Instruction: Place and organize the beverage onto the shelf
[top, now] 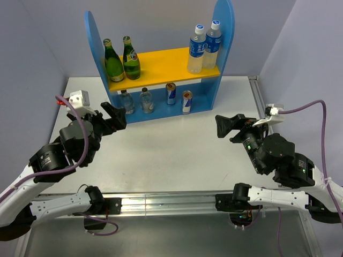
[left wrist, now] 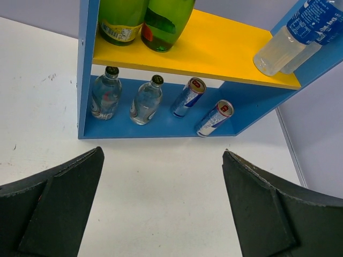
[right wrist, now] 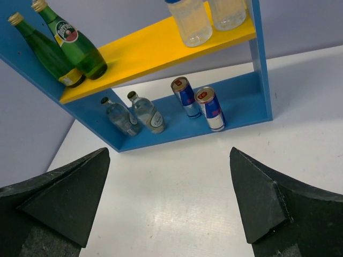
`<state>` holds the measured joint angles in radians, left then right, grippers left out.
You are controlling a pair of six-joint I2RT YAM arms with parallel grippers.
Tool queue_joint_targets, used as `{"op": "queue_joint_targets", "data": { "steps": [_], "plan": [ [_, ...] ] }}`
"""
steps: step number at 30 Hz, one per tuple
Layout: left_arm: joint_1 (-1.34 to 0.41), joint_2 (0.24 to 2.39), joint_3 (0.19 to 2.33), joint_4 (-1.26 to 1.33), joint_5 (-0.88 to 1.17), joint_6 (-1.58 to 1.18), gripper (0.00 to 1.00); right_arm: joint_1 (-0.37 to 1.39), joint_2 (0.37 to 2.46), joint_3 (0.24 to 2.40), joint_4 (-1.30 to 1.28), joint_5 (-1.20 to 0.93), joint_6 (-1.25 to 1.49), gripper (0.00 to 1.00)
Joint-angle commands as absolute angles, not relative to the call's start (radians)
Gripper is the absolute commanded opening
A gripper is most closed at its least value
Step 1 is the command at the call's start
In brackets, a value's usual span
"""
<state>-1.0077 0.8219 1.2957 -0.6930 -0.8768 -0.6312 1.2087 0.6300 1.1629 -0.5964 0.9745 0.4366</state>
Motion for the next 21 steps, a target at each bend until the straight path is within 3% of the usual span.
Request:
{"op": "queue_joint_targets", "data": {
  "steps": [1, 21],
  "plan": [
    [-1.012, 0.816, 1.281, -0.637, -0.874, -0.600, 0.99, 1.213, 0.623, 1.157, -0.549, 0.968, 0.403, 1.00],
    [-1.012, 0.842, 1.259, -0.575, -0.887, -0.549, 0.99, 1.213, 0.614, 1.120, -0.469, 0.954, 0.350, 1.00]
  ]
}}
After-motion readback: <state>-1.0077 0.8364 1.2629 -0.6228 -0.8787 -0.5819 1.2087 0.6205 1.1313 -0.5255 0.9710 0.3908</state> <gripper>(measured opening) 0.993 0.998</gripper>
